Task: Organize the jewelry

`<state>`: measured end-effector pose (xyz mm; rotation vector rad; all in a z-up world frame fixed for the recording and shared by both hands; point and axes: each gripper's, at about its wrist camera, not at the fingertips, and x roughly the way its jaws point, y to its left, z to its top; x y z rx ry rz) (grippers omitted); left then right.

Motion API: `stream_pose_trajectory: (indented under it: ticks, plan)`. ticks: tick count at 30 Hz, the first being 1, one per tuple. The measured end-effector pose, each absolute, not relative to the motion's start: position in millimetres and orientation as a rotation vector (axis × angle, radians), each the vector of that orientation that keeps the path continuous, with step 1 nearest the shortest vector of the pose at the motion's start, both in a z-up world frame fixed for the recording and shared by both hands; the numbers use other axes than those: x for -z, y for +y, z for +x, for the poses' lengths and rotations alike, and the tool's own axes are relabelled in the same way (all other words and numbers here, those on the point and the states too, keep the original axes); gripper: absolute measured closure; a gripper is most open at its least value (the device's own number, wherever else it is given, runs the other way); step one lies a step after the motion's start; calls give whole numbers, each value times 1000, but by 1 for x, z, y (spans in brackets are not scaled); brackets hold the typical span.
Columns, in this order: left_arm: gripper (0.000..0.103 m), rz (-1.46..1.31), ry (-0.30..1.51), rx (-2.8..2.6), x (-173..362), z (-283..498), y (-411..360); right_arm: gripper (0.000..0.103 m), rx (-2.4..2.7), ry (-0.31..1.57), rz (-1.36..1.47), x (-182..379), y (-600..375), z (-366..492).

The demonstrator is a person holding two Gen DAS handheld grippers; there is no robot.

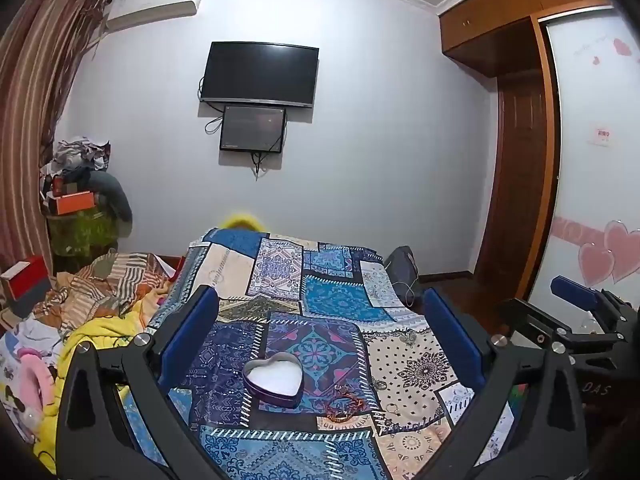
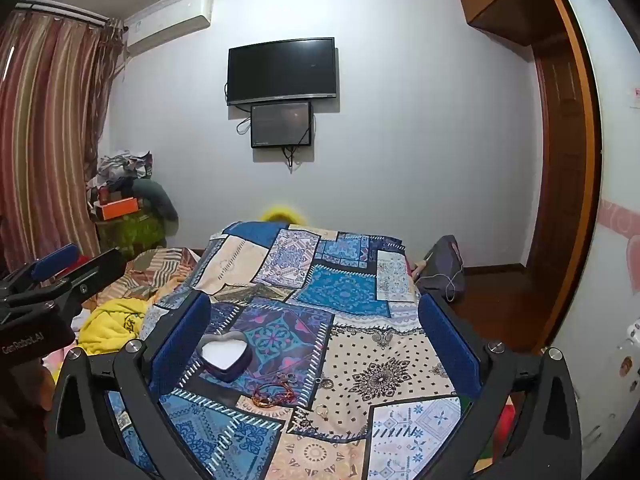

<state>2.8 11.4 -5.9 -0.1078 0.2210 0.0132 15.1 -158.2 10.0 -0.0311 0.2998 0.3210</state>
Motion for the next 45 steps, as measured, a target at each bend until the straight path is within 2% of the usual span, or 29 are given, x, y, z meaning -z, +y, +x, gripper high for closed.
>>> stream_pose_trajectory:
  ticks: [45]
  plan:
    - [0, -140, 244, -37, 16, 4, 10, 0, -338, 302, -24, -7, -155, 14]
